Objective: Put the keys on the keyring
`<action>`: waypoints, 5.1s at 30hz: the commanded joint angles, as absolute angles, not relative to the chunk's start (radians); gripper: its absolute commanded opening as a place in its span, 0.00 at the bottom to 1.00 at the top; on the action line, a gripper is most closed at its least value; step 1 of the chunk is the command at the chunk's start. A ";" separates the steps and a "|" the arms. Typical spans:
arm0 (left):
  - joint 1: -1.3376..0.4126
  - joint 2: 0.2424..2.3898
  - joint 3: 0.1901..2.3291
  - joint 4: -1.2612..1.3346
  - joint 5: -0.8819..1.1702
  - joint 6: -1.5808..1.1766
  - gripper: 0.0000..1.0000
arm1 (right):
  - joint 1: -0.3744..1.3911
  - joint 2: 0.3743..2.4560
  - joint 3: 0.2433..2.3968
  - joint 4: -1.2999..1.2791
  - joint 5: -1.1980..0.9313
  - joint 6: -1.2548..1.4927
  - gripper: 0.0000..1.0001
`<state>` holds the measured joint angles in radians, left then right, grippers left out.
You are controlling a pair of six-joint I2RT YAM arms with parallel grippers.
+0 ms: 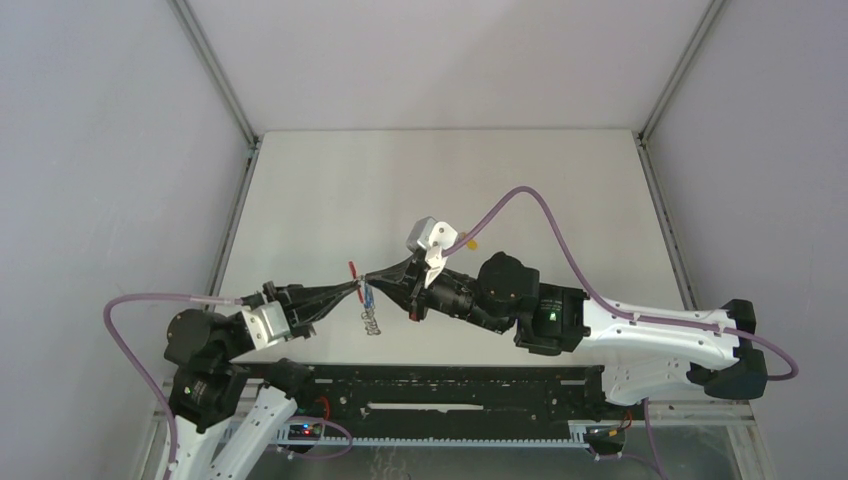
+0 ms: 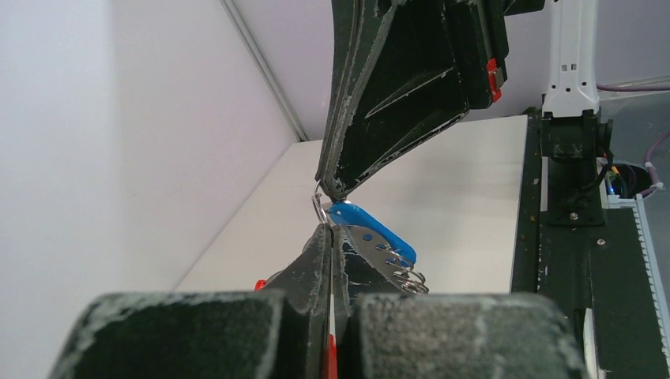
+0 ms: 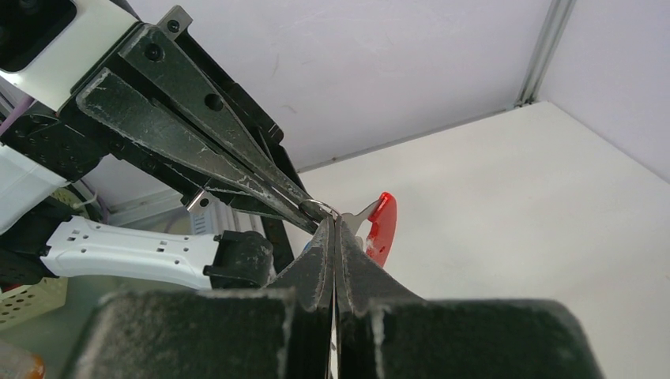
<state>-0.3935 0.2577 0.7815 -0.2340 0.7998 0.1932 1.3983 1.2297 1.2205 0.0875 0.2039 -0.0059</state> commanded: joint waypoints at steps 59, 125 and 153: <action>-0.397 0.305 0.820 -0.117 0.987 0.007 0.00 | 1.071 1.286 1.492 -0.214 -0.844 -0.085 0.65; -0.396 0.495 1.097 -0.878 1.123 0.501 0.33 | 1.287 1.599 2.012 -0.953 -0.267 -0.358 0.00; -0.396 0.504 1.080 -0.769 1.030 0.411 0.00 | 1.258 1.506 1.892 -0.739 -0.367 -0.229 0.36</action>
<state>-0.3935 0.5541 1.1015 -0.9222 1.0077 0.5190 1.3025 1.6512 2.0205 -0.9730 -0.2813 -0.3241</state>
